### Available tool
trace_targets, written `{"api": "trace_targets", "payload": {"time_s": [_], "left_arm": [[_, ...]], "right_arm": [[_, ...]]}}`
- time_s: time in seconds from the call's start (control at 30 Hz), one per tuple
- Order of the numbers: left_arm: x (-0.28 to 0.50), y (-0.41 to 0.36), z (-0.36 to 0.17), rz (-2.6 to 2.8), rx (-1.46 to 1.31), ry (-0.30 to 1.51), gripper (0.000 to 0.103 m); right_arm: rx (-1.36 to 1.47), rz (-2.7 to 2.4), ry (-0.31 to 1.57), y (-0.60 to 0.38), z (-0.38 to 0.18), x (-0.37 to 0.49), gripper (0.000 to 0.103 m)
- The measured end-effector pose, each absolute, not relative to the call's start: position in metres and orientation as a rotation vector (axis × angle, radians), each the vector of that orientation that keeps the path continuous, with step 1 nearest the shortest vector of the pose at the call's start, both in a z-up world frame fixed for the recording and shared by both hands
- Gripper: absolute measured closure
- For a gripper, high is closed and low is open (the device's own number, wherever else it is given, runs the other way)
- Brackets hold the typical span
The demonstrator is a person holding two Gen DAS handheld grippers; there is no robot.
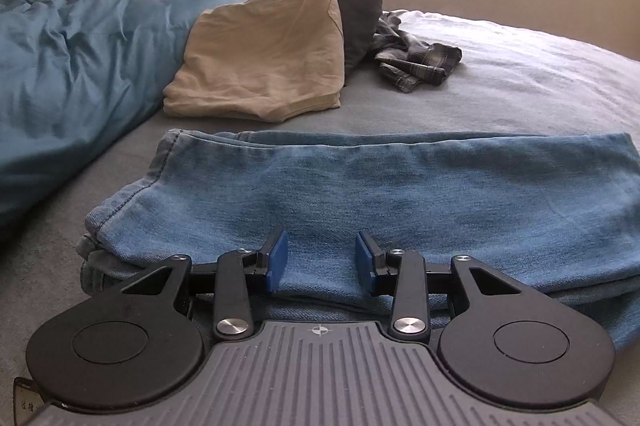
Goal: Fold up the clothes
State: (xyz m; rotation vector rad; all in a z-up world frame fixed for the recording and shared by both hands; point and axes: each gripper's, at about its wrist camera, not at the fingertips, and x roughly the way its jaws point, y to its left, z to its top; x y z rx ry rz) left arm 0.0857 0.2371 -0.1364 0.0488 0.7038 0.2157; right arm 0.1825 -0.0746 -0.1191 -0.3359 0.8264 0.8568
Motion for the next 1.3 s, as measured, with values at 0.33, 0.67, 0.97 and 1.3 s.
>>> {"api": "trace_targets", "payload": {"time_s": [0.33,0.67,0.97,1.3], "left_arm": [[0.084,0.237,-0.139,0.204,0.065,0.690,0.066],[0.082,0.240,-0.142,0.196,0.051,0.673,0.065],[0.083,0.242,-0.143,0.194,0.045,0.666,0.065],[0.083,0.239,-0.144,0.203,0.047,0.663,0.065]], "right_arm": [[-0.043,0.745,0.911,-0.081,-0.132,0.254,0.071],[0.792,0.591,1.224,-0.171,-0.169,0.271,0.057],[0.866,0.732,1.332,-0.131,-0.195,0.268,0.056],[0.862,0.739,1.277,-0.127,-0.188,0.236,0.089]]}}
